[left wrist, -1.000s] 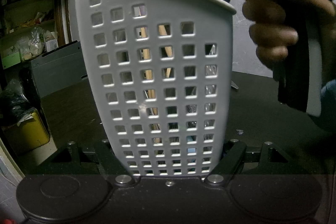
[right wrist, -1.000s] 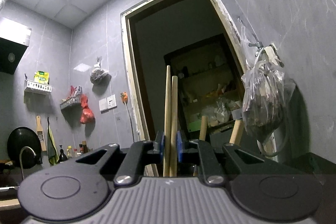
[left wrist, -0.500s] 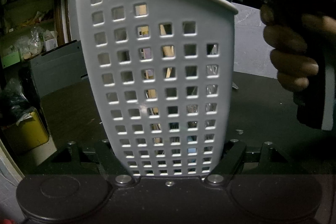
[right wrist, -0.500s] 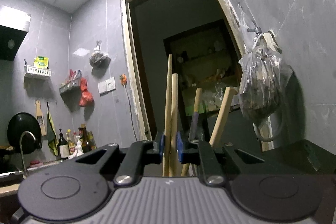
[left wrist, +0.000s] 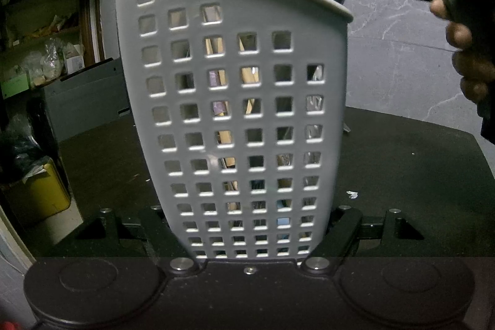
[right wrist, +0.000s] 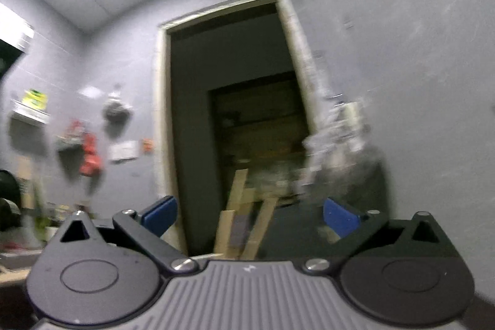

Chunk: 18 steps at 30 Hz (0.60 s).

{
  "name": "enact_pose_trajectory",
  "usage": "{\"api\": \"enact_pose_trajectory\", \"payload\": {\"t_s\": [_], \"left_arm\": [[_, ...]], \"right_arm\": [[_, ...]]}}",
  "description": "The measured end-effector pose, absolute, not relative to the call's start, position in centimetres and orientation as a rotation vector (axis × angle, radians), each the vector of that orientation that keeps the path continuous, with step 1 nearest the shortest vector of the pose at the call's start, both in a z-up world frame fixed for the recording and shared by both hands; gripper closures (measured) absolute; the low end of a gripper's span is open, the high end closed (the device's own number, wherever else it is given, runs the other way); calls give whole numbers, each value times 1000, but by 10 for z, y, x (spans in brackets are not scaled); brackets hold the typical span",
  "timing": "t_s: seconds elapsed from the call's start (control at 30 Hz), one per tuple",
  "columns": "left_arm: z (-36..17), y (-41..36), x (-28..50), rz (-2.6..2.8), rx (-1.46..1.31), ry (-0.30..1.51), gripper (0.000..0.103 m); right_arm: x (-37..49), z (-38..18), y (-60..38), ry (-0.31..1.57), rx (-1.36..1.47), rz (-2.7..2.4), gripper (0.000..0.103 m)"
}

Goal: Organize utensils
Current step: 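Move the open right tool down over the black-handled scissors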

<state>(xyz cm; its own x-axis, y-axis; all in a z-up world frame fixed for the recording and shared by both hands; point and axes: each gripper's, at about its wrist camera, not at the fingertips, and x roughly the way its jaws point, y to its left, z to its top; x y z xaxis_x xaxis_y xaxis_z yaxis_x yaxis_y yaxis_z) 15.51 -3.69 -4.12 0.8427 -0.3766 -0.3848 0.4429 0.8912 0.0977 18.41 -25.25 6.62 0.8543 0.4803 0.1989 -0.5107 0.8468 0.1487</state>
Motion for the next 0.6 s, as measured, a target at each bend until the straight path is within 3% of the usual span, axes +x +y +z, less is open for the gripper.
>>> {"api": "enact_pose_trajectory", "payload": {"t_s": [0.17,0.4,0.6], "left_arm": [[-41,-36,155,-435,186,367,26],[-41,-35,154,-433,187,367,25],[-41,-35,154,-433,187,367,25]], "right_arm": [[194,60,-266,-52,77,196,0],[263,19,-280,414,-22,29,0],[300,-9,-290,537,-3,-19,0]]}}
